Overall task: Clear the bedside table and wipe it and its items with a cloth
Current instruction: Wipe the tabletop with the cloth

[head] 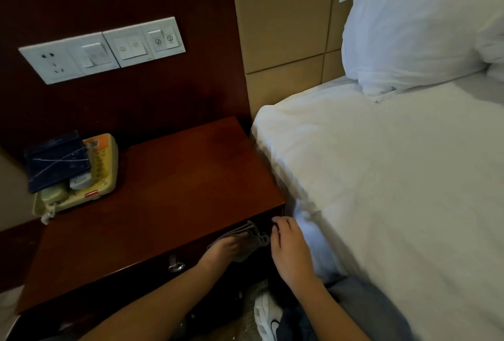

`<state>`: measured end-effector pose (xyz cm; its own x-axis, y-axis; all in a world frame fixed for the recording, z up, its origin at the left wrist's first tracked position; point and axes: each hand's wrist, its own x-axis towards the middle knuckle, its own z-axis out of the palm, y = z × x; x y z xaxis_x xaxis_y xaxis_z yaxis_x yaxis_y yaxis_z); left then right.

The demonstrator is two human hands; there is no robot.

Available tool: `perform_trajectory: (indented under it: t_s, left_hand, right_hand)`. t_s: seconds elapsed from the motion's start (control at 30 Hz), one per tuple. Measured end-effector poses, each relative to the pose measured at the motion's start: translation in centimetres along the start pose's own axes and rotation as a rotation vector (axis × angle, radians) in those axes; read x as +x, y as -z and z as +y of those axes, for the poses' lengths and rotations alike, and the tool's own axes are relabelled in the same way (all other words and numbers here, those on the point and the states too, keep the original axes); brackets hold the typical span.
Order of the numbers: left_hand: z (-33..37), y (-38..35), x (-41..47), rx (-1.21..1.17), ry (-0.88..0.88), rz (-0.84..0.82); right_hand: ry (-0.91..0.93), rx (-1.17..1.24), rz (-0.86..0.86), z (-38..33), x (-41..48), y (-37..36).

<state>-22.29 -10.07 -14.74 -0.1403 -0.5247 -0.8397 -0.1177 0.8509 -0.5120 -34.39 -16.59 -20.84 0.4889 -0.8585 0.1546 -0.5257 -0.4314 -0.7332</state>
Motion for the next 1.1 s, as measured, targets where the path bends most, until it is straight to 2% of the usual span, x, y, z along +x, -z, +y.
perform_trajectory:
  t_s: [0.07,0.13,0.17,0.23,0.3,0.33,0.43,0.5,0.6,0.73,0.9,1.1]
  left_hand:
    - [-1.1,1.7,3.4,0.132,-0.043,0.012]
    - [-2.0,2.4,6.6,0.316,0.117,0.009]
    - [-2.3,2.2,7.9,0.356,0.209,-0.050]
    - [-3.8,2.6,9.6,0.106,0.408,-0.132]
    - [-5.1,3.3,10.7,-0.262,0.463,-0.215]
    - [-5.3,3.5,11.0,-0.371,0.462,-0.232]
    - [-5.6,3.7,11.1,-0.271,0.409,-0.026]
    - [-5.2,2.8,10.6,-0.095,0.445,0.109]
    - [-3.0,0.2,8.2,0.038,0.409,0.086]
    - [3.0,-4.6,4.1,-0.092,0.295,0.009]
    - [11.4,-11.1,-0.5,-0.342,0.447,-0.037]
    - [12.8,-12.3,-3.2,-0.639,0.677,0.284]
  right_hand:
    - [-0.019,-0.042,0.007,0.5,0.3,-0.2]
    - [-0.085,-0.061,0.036,1.0,0.9,-0.2]
    - [-0.134,-0.041,0.055,1.0,1.3,-0.1]
    - [-0.234,0.063,0.124,1.0,2.2,0.0]
    - [-0.336,0.227,0.183,1.0,3.0,0.1]
    - [-0.368,0.308,0.192,1.0,3.1,0.1]
    - [-0.386,0.431,0.213,1.3,3.0,0.3]
    - [-0.364,0.472,0.219,1.3,2.8,0.3]
    - [-0.322,0.432,0.181,1.2,2.3,-0.1]
    - [-0.237,0.339,0.133,1.6,1.8,-0.3]
    - [-0.146,0.179,0.034,2.0,0.9,-1.0]
    - [0.183,-0.137,-0.090,-0.6,-0.6,-2.1]
